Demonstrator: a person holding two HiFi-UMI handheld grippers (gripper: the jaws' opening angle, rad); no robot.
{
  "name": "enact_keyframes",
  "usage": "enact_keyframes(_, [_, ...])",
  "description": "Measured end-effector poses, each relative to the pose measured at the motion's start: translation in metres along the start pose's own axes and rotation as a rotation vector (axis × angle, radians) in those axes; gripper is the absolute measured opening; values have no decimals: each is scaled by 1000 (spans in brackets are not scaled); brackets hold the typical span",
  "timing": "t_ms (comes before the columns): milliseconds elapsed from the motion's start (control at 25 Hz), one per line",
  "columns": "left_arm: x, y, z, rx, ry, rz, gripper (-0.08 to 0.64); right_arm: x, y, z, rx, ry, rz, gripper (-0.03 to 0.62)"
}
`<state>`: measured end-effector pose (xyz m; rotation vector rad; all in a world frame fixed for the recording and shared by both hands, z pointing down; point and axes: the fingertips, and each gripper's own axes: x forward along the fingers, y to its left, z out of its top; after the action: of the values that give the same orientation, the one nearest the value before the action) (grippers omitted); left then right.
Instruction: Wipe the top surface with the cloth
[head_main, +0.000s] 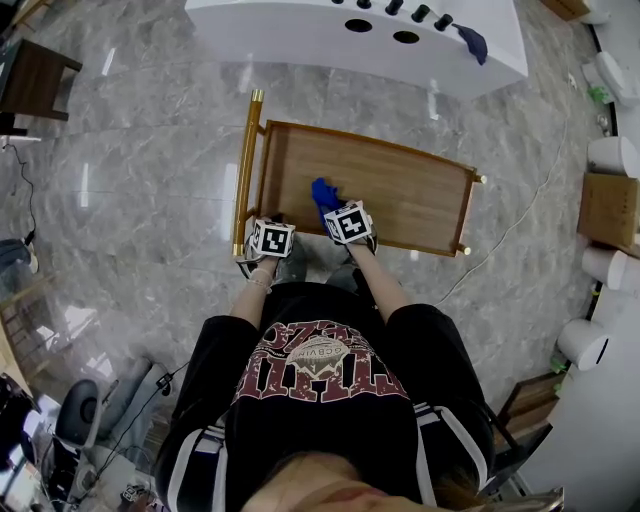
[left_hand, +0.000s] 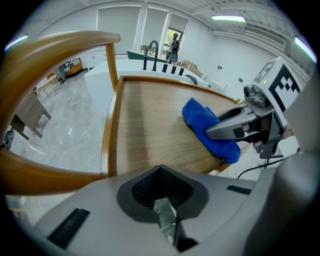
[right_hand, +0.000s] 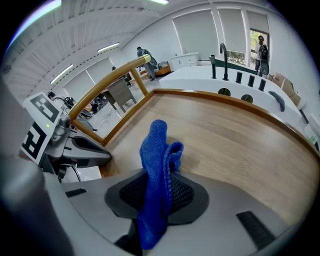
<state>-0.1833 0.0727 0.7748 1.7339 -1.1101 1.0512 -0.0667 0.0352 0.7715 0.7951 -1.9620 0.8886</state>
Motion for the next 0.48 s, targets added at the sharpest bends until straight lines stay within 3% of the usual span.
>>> enact_keyframes(240, [-2,0,0,10,-12,1,48,10,16,10,-34,2,26,97])
enact_keyframes(480, [0,-3,-3,93,-26,20,49,17,30,15,-74,14,50,97])
